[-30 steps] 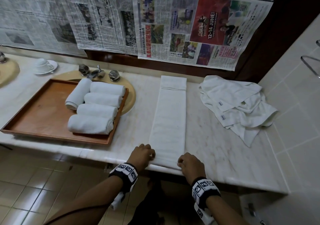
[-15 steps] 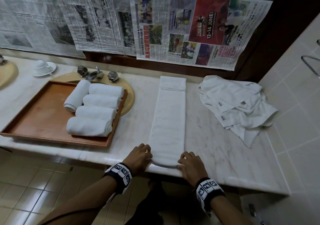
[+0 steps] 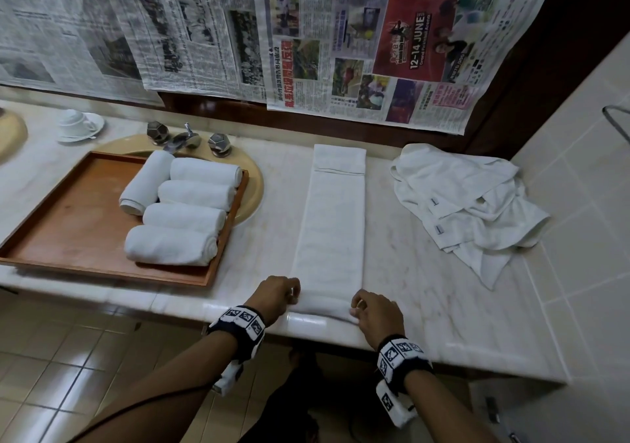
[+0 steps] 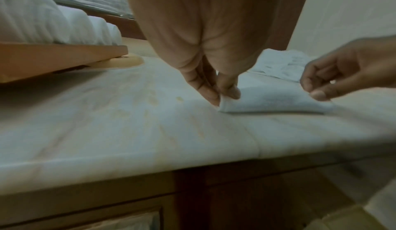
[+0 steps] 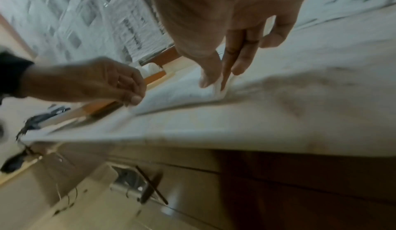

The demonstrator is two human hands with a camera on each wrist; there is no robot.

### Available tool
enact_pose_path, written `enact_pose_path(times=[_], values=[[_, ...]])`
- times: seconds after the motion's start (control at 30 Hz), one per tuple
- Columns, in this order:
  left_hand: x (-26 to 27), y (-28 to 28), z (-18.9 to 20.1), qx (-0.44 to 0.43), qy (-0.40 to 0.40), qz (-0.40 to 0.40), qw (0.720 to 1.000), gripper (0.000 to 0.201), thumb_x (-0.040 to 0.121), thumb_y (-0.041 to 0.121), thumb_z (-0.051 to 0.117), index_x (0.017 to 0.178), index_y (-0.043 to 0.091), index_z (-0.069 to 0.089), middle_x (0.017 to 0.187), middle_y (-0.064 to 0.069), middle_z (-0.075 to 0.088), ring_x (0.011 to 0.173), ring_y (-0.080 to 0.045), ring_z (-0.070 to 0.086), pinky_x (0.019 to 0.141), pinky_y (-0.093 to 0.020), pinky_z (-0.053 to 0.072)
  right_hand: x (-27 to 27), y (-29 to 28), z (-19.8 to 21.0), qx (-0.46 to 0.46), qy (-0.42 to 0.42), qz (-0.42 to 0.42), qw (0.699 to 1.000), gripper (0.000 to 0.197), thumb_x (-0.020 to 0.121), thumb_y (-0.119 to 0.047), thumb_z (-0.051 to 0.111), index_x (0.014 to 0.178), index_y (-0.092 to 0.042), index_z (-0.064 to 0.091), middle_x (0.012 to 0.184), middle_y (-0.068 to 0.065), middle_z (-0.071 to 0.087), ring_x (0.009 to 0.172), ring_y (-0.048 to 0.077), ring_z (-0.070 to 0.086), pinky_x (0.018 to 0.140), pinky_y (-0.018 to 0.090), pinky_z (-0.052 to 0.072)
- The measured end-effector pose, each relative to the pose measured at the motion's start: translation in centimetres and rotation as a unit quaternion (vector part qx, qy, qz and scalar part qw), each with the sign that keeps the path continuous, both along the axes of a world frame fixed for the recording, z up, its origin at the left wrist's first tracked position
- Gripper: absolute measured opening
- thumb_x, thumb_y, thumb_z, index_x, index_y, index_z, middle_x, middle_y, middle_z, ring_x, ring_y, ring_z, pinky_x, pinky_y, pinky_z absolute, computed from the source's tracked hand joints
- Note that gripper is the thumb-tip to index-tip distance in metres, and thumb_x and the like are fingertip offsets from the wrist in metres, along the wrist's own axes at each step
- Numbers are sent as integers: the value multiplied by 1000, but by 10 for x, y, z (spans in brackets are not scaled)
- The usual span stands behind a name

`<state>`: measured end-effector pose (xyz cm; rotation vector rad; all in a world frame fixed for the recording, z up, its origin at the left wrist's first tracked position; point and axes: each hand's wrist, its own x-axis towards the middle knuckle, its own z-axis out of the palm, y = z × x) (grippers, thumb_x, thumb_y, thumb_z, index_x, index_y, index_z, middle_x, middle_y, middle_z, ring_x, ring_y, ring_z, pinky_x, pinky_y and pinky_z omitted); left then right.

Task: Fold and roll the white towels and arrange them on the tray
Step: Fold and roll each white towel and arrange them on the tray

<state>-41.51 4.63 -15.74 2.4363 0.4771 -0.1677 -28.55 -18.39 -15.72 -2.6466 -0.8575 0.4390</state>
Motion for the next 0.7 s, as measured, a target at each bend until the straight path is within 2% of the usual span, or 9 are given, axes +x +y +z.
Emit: enact_pose_path(times=[0.07, 0.13, 0.2, 0.27, 0.33, 0.4, 0.47, 0.6, 0.7], values=[[-3, -2, -5, 28, -14, -29, 999, 23, 82, -3, 60, 90, 14, 73, 100, -2, 66, 89, -20, 63, 73, -20, 38, -1, -4, -4, -6, -40, 33, 999, 13, 81, -19, 71, 78, -31, 65, 79, -12, 66, 81, 15, 59, 71, 35, 42], [-11, -2, -10, 70, -43, -68, 994, 11, 89, 17, 64, 92, 15, 75, 112, 0, 63, 94, -22, 62, 77, -23, 42, -4, -9, -11, -17, -83, 91, 992, 18, 70, -19, 81, 72, -31, 67, 82, -12, 64, 77, 18, 58, 62, 34, 42], [-18, 1, -15, 128, -58, -102, 985, 22, 84, 44, 68, 93, 25, 75, 116, 5, 61, 96, -17, 58, 76, -30, 48, -6, -15, -13, -3, -104, 131, 986, 14, 71, -39, 79, 78, -31, 69, 90, -11, 60, 81, 17, 54, 62, 33, 43], [-19, 5, -14, 191, -62, -124, 972, 27, 70, 53, 75, 89, 33, 75, 113, 7, 61, 95, -16, 55, 70, -32, 48, -6, -19, -13, 24, -91, 136, 986, 30, 66, -50, 80, 87, -31, 71, 96, -10, 58, 86, 15, 51, 65, 34, 44], [-15, 5, -9, 218, -65, -141, 964, 25, 65, 48, 81, 85, 34, 74, 107, 7, 61, 92, -16, 57, 68, -32, 48, -3, -18, -12, 25, -90, 127, 987, 36, 57, -40, 90, 87, -30, 72, 95, -9, 57, 83, 17, 54, 62, 33, 45], [-11, 3, -7, 228, -71, -156, 959, 20, 71, 43, 77, 86, 30, 72, 101, 8, 60, 89, -16, 57, 69, -32, 48, 0, -13, -10, 8, -90, 133, 987, 34, 56, -29, 91, 85, -29, 72, 93, -8, 58, 80, 19, 57, 58, 32, 45], [-10, 3, -7, 198, -85, -139, 967, 17, 81, 39, 68, 91, 25, 70, 99, 6, 60, 89, -17, 54, 69, -33, 46, 4, -11, -11, 8, -80, 133, 988, 27, 64, -22, 86, 87, -27, 72, 95, -7, 59, 81, 21, 57, 59, 34, 46], [0, 6, -8, 104, -47, -95, 989, 18, 90, 21, 56, 100, 14, 70, 103, -4, 60, 95, -28, 50, 76, -42, 45, 14, -8, -12, 45, -3, 91, 995, 17, 89, -18, 64, 103, -18, 73, 99, -8, 58, 92, 18, 53, 77, 30, 41], [9, 2, -7, 47, -14, -35, 998, 22, 93, 12, 53, 111, 10, 64, 110, -8, 61, 103, -29, 50, 85, -37, 40, 20, -1, -5, 61, 64, 62, 994, 14, 91, -16, 62, 104, -16, 69, 92, -10, 55, 89, 15, 56, 73, 20, 34]])
